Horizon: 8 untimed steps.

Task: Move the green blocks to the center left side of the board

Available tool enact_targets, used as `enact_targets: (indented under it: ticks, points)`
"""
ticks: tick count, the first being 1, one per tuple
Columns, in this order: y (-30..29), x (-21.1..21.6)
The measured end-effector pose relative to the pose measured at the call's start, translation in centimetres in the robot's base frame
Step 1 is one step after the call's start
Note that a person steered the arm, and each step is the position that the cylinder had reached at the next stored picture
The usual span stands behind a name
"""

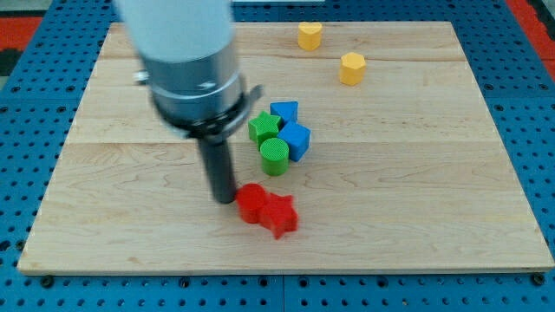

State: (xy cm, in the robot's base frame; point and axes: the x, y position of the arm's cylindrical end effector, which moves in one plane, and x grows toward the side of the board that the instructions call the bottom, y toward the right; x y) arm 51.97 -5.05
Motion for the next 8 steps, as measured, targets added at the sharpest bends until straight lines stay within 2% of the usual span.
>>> enact_targets:
  ticks: [1, 3, 4, 5, 6, 7, 8]
  points:
    - [6.2, -1.8]
    - [1.9, -6.5]
    - [6.0, -7.2]
    - [2.6, -10.8]
    - [-4.2, -9.7]
    - [-6.2, -9.5]
    - [-5.7, -7.6]
